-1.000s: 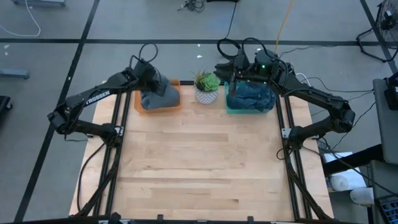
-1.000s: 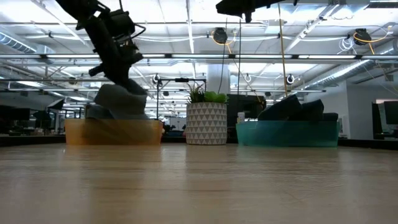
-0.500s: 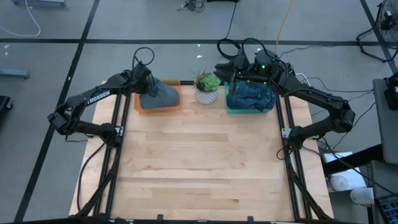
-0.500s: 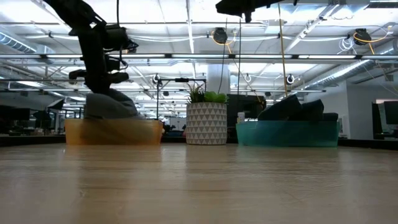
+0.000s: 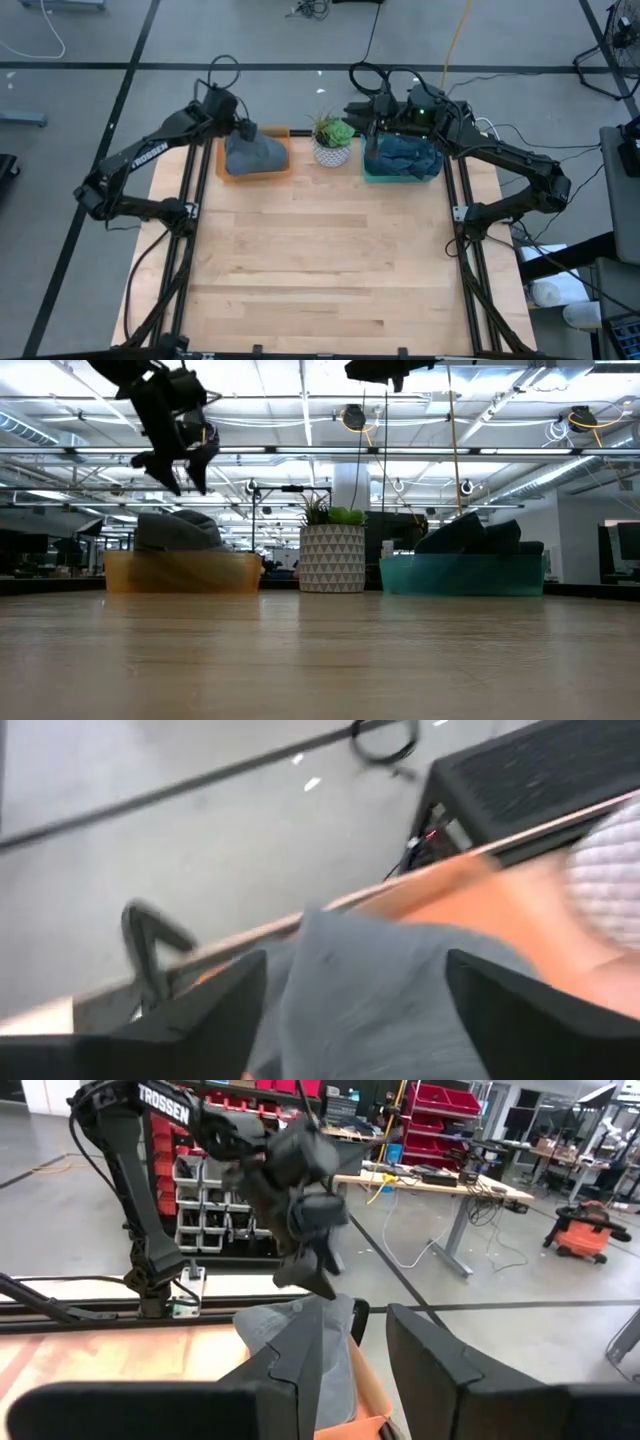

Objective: Pick & Place hat
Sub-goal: Put the gray cap into the orange bin

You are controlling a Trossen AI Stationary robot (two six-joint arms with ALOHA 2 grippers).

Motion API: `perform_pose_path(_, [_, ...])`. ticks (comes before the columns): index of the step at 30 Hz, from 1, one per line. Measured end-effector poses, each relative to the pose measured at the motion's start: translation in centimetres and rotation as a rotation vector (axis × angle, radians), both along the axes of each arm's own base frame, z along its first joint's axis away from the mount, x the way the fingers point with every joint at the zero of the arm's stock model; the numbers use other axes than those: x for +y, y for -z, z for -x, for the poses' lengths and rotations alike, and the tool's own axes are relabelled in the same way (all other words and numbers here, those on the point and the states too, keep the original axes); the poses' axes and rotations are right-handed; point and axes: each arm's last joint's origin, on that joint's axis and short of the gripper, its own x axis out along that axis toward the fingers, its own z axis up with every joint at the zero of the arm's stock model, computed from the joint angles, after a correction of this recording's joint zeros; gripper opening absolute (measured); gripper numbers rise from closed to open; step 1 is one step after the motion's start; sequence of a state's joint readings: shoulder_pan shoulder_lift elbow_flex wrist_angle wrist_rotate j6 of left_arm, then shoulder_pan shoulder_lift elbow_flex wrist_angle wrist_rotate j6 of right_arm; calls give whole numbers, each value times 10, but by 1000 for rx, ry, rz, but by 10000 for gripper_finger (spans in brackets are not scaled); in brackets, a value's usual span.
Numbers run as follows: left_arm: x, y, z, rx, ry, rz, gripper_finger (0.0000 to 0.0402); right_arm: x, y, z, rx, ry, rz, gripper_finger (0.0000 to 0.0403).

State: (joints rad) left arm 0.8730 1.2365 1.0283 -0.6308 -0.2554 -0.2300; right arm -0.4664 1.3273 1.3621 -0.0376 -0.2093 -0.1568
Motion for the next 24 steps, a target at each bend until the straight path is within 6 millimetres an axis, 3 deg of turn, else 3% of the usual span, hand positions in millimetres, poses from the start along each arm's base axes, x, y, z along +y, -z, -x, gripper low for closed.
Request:
perform_pose_path(4, [-4,-27,-7,-62,191,-47,371,0,0,0,-4,1,-10,102])
perform_pose_path(8, [-12,-35,-18,-91,429,-56,396,0,0,0,1,0,-15,102])
perform_pose_path(14, [-26,-20,-25,56,686,-28,363,1,0,0,1,-4,-15,102])
perform_pose_path(24, [-27,18,-24,186,751,50,298,1,0,-1,1,-5,-16,102])
